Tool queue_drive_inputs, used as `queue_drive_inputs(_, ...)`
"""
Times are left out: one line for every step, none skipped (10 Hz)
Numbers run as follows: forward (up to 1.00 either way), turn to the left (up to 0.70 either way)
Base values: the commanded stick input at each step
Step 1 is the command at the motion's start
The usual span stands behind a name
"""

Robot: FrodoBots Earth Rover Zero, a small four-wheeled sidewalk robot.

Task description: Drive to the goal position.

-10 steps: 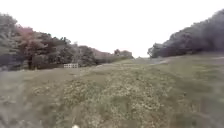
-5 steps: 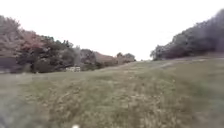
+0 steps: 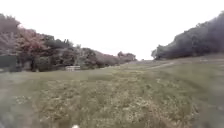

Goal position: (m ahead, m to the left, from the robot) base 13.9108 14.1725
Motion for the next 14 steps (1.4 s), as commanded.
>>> queue_drive_inputs(0.85, 0.01)
queue_drive_inputs(0.85, 0.01)
queue_drive_inputs(0.85, 0.01)
queue_drive_inputs(0.85, 0.01)
queue_drive_inputs(0.85, 0.01)
queue_drive_inputs(0.85, 0.01)
queue_drive_inputs(0.85, 0.01)
queue_drive_inputs(0.85, 0.01)
queue_drive_inputs(0.85, 0.01)
queue_drive_inputs(0.85, 0.01)
queue_drive_inputs(0.85, 0.01)
queue_drive_inputs(0.85, 0.01)
queue_drive_inputs(0.85, 0.01)
queue_drive_inputs(0.85, 0.00)
